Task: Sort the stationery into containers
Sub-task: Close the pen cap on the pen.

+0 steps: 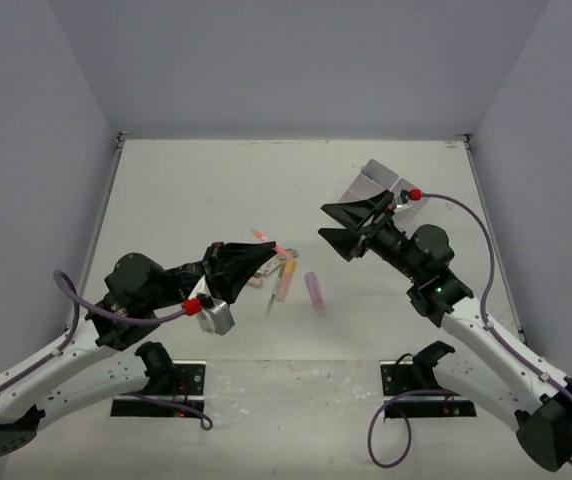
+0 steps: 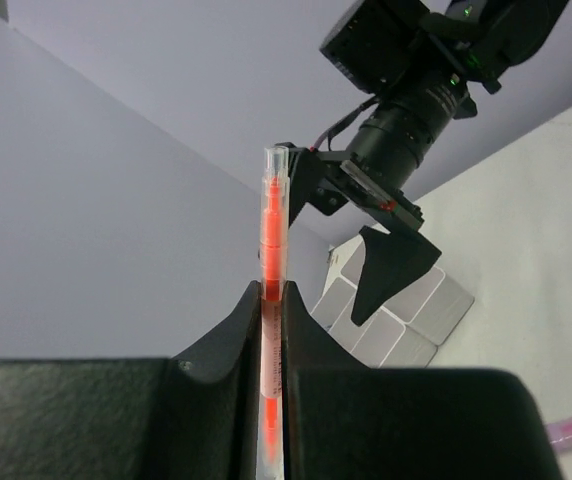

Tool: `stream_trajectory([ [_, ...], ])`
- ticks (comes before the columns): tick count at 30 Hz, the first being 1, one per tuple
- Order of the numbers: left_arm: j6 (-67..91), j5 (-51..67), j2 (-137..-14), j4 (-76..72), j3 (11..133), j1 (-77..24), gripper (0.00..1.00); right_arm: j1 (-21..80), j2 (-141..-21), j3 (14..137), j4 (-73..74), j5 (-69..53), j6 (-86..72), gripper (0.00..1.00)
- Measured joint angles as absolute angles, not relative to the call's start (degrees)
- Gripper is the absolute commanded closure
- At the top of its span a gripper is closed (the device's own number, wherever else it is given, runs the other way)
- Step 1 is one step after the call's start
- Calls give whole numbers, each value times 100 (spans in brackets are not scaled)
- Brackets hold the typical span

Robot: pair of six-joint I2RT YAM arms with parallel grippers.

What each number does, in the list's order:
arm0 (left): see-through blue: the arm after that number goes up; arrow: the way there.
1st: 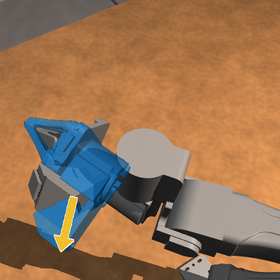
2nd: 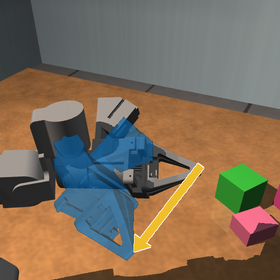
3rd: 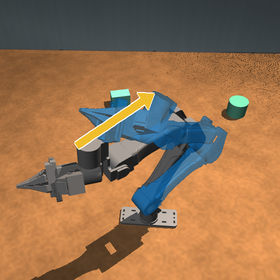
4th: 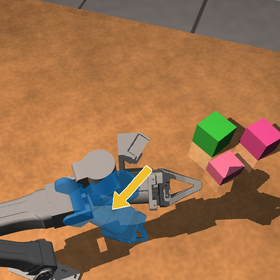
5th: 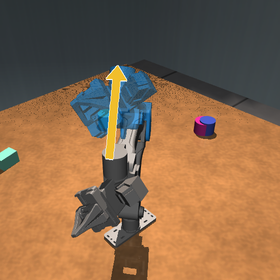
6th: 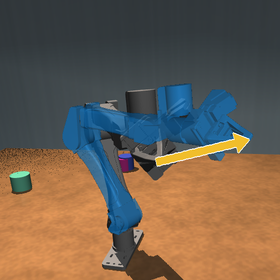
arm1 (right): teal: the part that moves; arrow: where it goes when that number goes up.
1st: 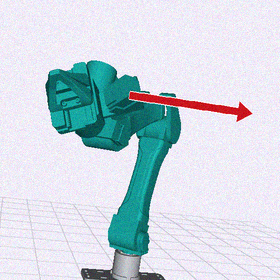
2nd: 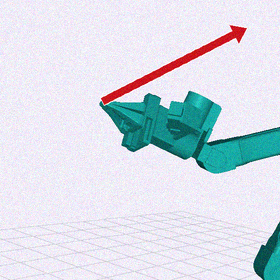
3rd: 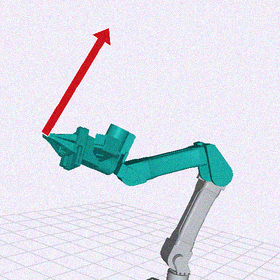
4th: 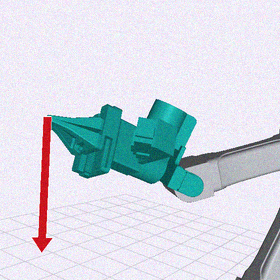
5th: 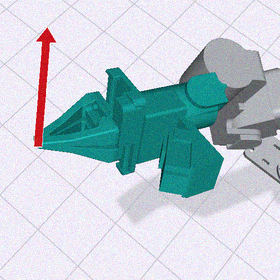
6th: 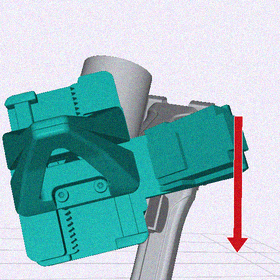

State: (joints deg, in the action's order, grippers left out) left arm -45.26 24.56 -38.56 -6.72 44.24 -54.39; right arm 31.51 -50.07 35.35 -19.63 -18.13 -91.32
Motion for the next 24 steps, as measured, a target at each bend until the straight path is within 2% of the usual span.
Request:
stream_trajectory([
  [8,-2940,1697,-3789,-1120,4593,-5439,100,2921,-4216,3580,-1434,-597,-6686,4],
  [13,-1923,950,-3955,-1329,4668,-5439,100,3041,-4613,4264,-1181,-1681,-4576,4],
  [20,-342,-253,-4584,-946,5541,-5433,100,4559,-4894,4524,-553,-2989,-1955,4],
  [24,554,-546,-4590,-774,5702,-5433,100,4835,-4649,4468,-477,-3246,-1201,7],
])
